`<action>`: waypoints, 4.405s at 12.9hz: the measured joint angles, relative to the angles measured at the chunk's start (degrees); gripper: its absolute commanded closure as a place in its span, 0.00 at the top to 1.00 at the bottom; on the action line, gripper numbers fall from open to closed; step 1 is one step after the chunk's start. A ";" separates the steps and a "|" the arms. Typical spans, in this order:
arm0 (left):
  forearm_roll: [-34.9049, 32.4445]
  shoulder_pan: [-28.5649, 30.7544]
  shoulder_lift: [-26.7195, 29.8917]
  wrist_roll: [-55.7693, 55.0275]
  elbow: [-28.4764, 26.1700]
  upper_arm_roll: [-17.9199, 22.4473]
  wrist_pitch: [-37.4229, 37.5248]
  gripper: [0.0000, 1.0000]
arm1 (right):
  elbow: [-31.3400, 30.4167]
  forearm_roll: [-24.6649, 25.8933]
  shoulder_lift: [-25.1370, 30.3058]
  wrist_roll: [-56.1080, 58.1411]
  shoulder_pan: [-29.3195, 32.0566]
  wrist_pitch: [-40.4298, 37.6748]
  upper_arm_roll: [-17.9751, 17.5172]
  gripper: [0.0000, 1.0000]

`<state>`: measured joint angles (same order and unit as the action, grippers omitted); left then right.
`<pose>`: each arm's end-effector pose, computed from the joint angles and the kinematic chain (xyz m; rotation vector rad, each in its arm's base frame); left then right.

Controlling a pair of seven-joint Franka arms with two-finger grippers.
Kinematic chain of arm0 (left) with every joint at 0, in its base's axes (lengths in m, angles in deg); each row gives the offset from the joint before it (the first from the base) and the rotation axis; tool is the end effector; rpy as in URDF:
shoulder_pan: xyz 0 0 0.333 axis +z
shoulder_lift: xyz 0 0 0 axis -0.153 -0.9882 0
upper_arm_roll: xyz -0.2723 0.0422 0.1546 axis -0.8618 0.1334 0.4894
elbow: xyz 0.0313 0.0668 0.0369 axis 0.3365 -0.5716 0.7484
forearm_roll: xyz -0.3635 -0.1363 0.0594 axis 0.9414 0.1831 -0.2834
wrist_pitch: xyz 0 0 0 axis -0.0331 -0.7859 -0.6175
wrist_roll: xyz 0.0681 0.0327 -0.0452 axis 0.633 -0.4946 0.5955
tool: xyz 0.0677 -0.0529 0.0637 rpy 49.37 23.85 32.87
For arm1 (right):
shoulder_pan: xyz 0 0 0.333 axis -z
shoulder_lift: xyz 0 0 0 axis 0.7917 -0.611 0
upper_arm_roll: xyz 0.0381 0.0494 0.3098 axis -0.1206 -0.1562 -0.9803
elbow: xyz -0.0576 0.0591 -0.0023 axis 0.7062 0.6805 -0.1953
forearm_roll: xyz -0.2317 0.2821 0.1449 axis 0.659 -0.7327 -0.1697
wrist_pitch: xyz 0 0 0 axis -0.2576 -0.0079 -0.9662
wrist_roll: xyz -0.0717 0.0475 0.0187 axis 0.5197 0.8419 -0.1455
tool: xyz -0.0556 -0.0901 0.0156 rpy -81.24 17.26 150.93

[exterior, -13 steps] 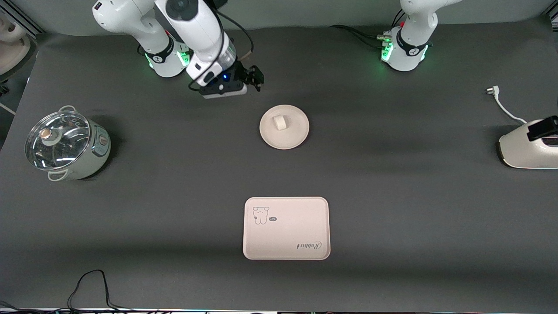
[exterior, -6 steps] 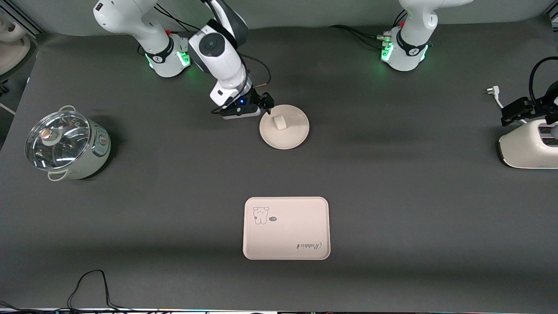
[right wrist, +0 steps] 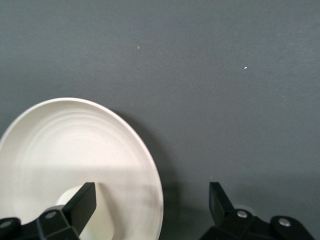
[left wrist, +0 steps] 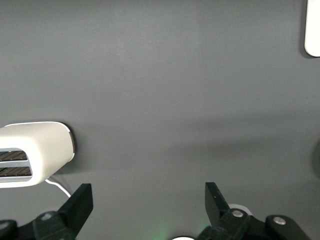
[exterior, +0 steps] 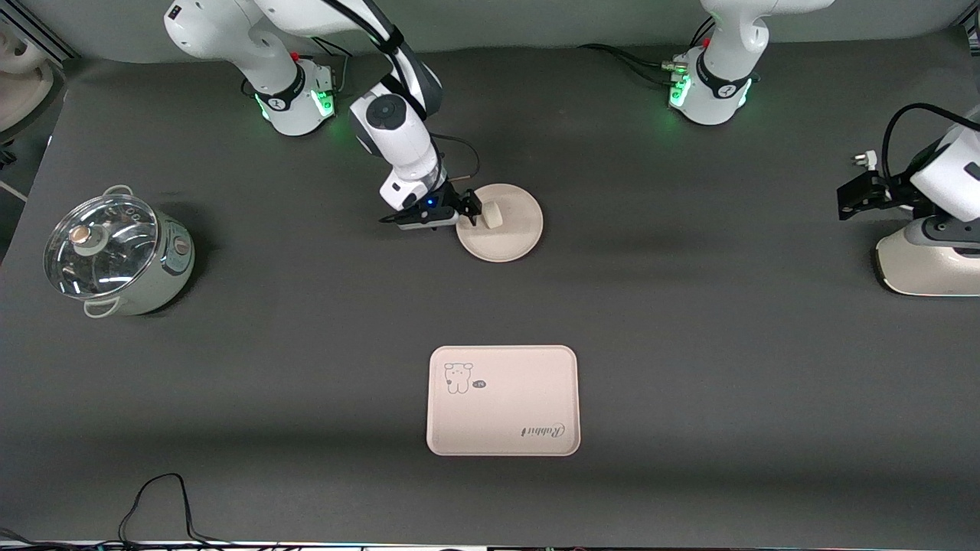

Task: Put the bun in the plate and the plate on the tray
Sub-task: 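Close the right gripper on the plate rim, then lift the plate with the right gripper and carry it onto the tray, then lower the plate onto the tray and open the right gripper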

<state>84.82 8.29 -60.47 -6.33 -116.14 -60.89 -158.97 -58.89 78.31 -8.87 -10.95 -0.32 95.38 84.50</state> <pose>0.5478 -0.0147 0.5930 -3.0693 0.1497 0.1355 0.3456 0.3876 0.1938 -2.9401 0.0480 -0.2023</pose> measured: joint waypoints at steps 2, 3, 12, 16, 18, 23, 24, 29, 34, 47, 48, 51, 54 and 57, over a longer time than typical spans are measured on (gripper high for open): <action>0.09 -0.08 0.06 0.00 -0.04 0.10 0.00 1.00 | 0.11 0.00 -2.45 -0.02 -0.57 2.51 -0.01 1.00; 0.12 -0.08 0.11 0.00 -0.04 0.19 -0.01 1.00 | 0.15 0.00 -2.82 -0.02 -0.70 2.60 -0.01 1.00; 0.16 -0.20 0.36 0.00 -0.27 0.49 -1.06 1.00 | 0.55 0.00 -2.50 -0.12 -0.76 2.59 -0.49 0.22; 0.16 -0.28 0.36 0.00 -0.30 0.54 -1.08 1.00 | 0.63 -0.02 -2.44 -0.12 -0.74 2.20 -0.48 0.00; 0.16 -0.32 0.36 0.00 -0.30 0.69 -1.11 1.00 | 0.75 -0.03 -2.13 -0.12 -0.71 2.20 -0.49 0.00; 0.12 -0.87 0.36 0.00 -0.42 1.14 -1.33 1.00 | 0.87 -0.03 -1.41 -0.12 -0.48 1.99 -0.48 0.00; 0.10 -1.14 0.36 0.00 -0.56 1.14 -1.41 1.00 | 1.01 -0.03 -0.71 -0.12 -0.11 1.41 -0.44 0.00; 0.16 -1.16 0.36 -0.04 -0.83 1.73 -2.23 1.00 | 4.23 -0.35 13.01 2.27 4.56 -15.73 -0.21 0.00; 0.49 -0.84 0.36 -0.15 -0.83 2.16 -2.24 1.00 | 9.07 -4.05 19.83 2.84 5.39 -23.86 -0.20 0.00; 2.02 -0.79 0.20 -0.98 -1.60 2.22 -4.79 1.00 | 54.33 -4.12 -17.13 6.32 18.85 -29.69 0.13 0.00; 2.10 -0.79 0.20 -0.99 -1.61 2.22 -4.79 1.00 | 58.96 -4.13 -20.14 6.32 19.47 -31.18 0.14 0.00; 2.27 -0.79 0.21 -0.99 -1.62 2.21 -4.81 1.00 | 67.79 -4.13 -27.53 6.33 20.64 -32.20 0.15 0.00; 2.28 -0.79 0.20 -1.01 -1.62 2.22 -4.83 1.00 | 69.64 -4.13 -31.73 6.33 20.66 -30.03 0.14 0.00; 2.31 -0.79 0.21 -1.05 -1.62 2.22 -4.84 1.00 | 69.76 -4.13 -36.05 6.33 20.67 -23.93 0.14 0.00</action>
<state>87.14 7.50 -60.26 -7.39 -117.77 -58.67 -163.81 10.87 74.17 -44.92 -4.62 20.35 71.45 84.64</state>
